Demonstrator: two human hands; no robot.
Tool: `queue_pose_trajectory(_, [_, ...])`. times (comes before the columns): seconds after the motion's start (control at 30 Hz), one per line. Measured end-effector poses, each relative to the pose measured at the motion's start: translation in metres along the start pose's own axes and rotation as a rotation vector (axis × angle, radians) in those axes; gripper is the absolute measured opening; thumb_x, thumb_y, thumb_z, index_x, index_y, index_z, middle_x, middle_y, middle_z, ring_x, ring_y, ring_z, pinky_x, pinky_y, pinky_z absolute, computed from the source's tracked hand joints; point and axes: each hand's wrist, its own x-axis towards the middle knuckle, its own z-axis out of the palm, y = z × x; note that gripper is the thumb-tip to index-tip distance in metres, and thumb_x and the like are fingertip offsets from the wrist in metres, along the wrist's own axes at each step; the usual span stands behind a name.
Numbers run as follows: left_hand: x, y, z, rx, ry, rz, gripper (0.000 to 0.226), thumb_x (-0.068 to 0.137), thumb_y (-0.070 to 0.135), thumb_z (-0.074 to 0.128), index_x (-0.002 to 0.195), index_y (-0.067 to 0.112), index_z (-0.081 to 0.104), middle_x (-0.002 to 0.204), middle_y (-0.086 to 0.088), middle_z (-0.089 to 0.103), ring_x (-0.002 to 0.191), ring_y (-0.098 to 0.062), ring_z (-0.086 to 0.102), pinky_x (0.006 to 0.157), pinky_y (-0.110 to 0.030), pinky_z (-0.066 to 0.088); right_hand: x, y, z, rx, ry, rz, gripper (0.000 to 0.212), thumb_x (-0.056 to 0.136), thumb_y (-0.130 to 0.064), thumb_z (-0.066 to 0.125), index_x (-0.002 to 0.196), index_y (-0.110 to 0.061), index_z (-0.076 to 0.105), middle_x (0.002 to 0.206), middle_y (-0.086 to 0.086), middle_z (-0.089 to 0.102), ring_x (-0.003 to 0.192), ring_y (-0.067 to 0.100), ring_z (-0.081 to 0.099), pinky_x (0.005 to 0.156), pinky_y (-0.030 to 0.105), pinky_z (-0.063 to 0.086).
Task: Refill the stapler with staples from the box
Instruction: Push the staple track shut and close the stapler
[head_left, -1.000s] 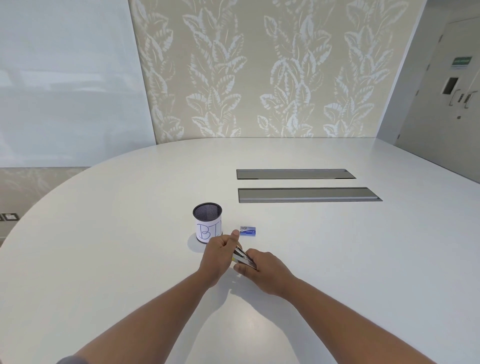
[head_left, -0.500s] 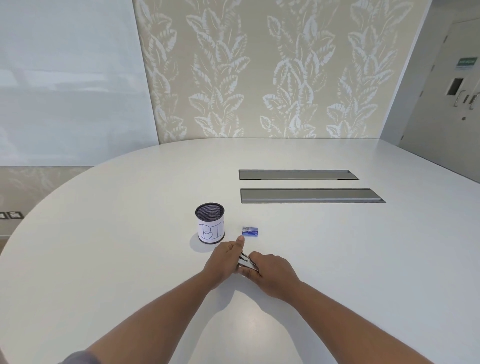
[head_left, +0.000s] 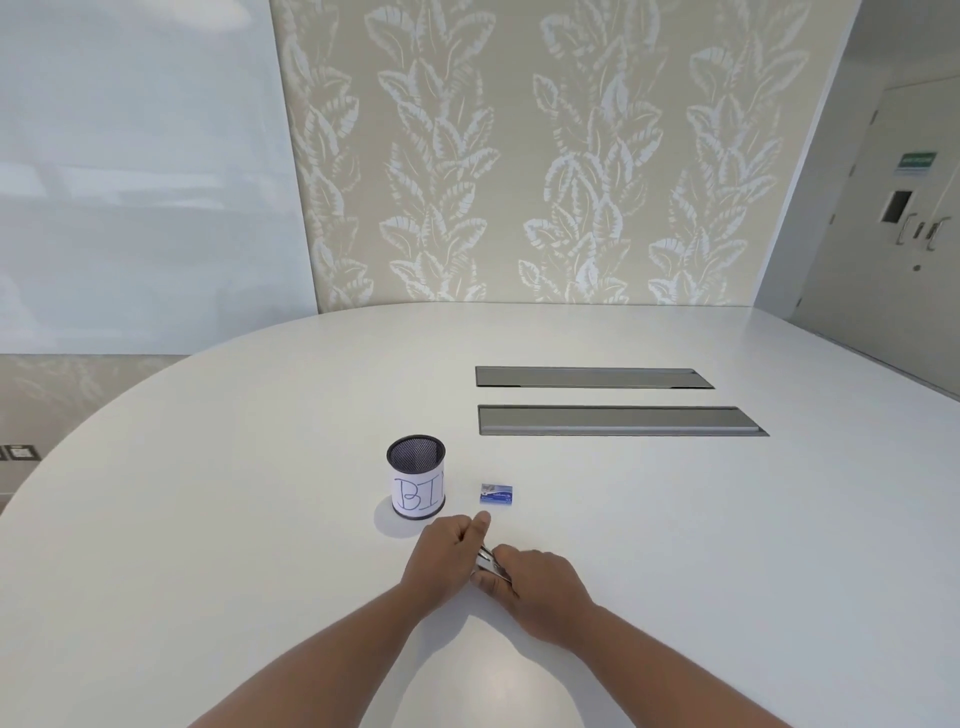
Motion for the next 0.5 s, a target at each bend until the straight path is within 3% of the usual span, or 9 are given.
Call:
queue_pose_trajectory(0.1, [0.001,0.001,0.001,0.028,0.026,0.014,0.056,0.096,0.059,0.046,0.058,0.019,0.035,0.051,0.006,0.038,0.05,-0.011,0.033,0.052,-0.031,0.031,-0.001,0.0,0.001,-0.014,0.015,-0.002,0.05,0.099,-0.071,0.025,0.086,-0.023,0.036,0.077,0.002,0.061,0.068,0.027,0.047,0.062,0.038,0.036])
queue_pose_trajectory(0.23, [0.004,0.001,0.002,0.053,0.041,0.016,0.056,0.097,0.056,0.046,0.057,0.018,0.037,0.049,0.006,0.042,0.048,-0.01,0.036,0.052,-0.03,0.034,0.0,-0.001,-0.001,-0.007,0.037,0.001,0.048,0.099,-0.07,0.028,0.087,-0.024,0.036,0.08,0.002,0.064,0.069,0.026,0.048,0.061,0.037,0.032])
queue_pose_trajectory(0.5, [0.011,-0.001,0.002,0.042,0.037,0.011,0.059,0.1,0.048,0.047,0.063,0.002,0.045,0.055,-0.003,0.052,0.053,-0.015,0.043,0.055,-0.033,0.039,0.01,0.004,-0.004,0.001,0.0,-0.007,0.046,0.1,-0.068,0.031,0.087,-0.024,0.037,0.079,0.001,0.064,0.068,0.024,0.048,0.061,0.037,0.035])
